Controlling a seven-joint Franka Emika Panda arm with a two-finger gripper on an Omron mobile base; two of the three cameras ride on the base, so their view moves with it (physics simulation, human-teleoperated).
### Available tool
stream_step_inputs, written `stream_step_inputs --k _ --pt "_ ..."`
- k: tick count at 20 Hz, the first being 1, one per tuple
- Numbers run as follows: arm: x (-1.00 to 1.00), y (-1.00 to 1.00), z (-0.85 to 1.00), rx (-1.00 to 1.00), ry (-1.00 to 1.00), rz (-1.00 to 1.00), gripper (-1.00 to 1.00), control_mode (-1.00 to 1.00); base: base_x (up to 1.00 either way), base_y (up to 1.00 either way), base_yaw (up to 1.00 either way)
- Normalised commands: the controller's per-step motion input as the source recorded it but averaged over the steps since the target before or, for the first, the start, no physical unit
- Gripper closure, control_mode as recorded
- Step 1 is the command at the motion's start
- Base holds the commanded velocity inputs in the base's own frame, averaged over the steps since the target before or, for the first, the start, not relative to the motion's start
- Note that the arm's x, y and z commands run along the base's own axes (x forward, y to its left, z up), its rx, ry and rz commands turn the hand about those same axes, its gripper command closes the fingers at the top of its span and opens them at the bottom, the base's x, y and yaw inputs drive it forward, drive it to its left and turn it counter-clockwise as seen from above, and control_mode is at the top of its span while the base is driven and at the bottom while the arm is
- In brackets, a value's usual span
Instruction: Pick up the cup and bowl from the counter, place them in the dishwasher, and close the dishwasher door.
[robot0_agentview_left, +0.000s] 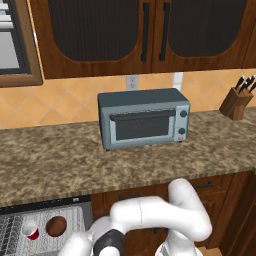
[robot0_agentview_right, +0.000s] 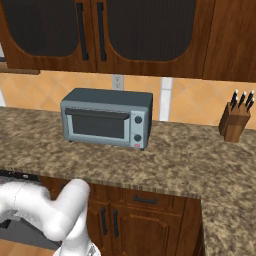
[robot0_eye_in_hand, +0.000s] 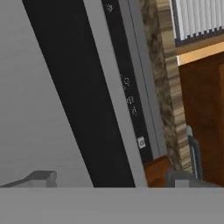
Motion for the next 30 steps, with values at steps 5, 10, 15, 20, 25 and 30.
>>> stream_step_inputs --k 5,10,15,20,25,30 --pt "0.89 -0.55 0.15 0.07 0.53 0.08 -1.0 -1.0 0.0 0.0 0.0" --pt "0.59 -0.41 0.03 0.06 0.43 0.1 -1.0 -1.0 0.0 0.0 0.0" --pt "0.67 -0.37 -0.02 0.0 0.17 0.1 -1.0 -1.0 0.0 0.0 0.0" --pt "0.95 -0.43 -0.2 -0.03 -0.04 0.12 -1.0 -1.0 0.0 0.0 0.0" --pt "0.85 -0.36 -0.03 -0.07 -0.01 0.14 -1.0 -1.0 0.0 0.0 0.0" --pt "0.63 -0.29 0.0 -0.02 0.02 0.12 -1.0 -1.0 0.0 0.0 0.0"
